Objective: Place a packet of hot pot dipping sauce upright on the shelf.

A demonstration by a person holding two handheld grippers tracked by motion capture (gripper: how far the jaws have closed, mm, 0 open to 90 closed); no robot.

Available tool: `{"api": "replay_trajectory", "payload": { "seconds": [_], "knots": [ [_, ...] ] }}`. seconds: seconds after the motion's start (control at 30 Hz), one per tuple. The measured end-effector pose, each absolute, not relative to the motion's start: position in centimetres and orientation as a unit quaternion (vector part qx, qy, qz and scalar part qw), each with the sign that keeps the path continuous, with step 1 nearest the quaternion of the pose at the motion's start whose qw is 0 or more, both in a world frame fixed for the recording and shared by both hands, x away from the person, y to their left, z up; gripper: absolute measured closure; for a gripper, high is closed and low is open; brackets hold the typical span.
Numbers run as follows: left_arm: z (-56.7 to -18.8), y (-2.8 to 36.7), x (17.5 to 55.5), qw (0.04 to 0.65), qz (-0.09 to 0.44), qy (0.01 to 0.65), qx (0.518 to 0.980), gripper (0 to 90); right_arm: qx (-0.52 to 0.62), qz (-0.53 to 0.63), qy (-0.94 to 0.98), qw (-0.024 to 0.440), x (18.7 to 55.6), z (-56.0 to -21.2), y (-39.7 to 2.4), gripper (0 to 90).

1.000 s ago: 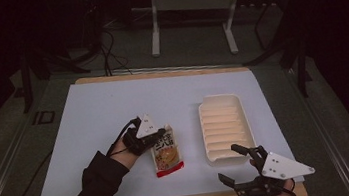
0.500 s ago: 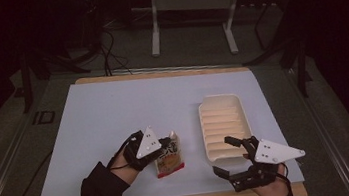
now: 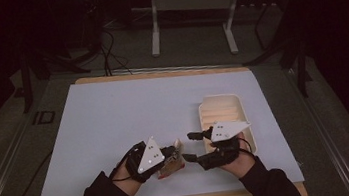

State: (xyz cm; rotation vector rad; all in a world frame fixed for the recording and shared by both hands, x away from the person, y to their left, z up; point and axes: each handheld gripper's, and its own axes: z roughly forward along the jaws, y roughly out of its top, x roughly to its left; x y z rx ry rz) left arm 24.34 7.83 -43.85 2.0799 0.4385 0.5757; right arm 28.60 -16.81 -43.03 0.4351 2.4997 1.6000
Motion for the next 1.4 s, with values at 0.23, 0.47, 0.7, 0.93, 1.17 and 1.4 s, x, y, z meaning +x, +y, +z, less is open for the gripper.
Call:
{"api": "replay_trajectory", "payload": {
  "seconds": [0.23, 0.47, 0.7, 0.93, 1.17, 1.4],
  "knots": [
    [-43.9, 7.9, 24.0, 0.456, 0.234, 0.177, 0.841, 90.0, 0.129, 0.529, 0.837, 0.055, 29.6, -43.5, -15.6, 41.4],
    [-44.0, 8.2, 24.4, 0.460, 0.226, 0.188, 0.838, 90.0, 0.118, 0.504, 0.854, 0.056, 30.4, -44.1, -15.2, 51.3],
    [-44.0, 8.1, 24.4, 0.460, 0.227, 0.187, 0.838, 90.0, 0.103, 0.478, 0.870, 0.063, 30.6, -44.5, -14.3, 56.6],
    [-44.0, 8.3, 24.7, 0.461, 0.219, 0.192, 0.838, 89.9, 0.090, 0.463, 0.881, 0.041, 31.0, -44.6, -14.0, 77.5],
    [-44.1, 8.4, 24.7, 0.466, 0.212, 0.186, 0.839, 89.0, 0.080, 0.460, 0.884, 0.009, 31.4, -44.6, -14.2, 86.3],
    [-43.7, 8.6, 24.8, 0.471, 0.200, 0.183, 0.839, 82.6, 0.077, 0.461, 0.884, 0.002, 31.2, -44.5, -14.4, 88.7]
  ]
}}
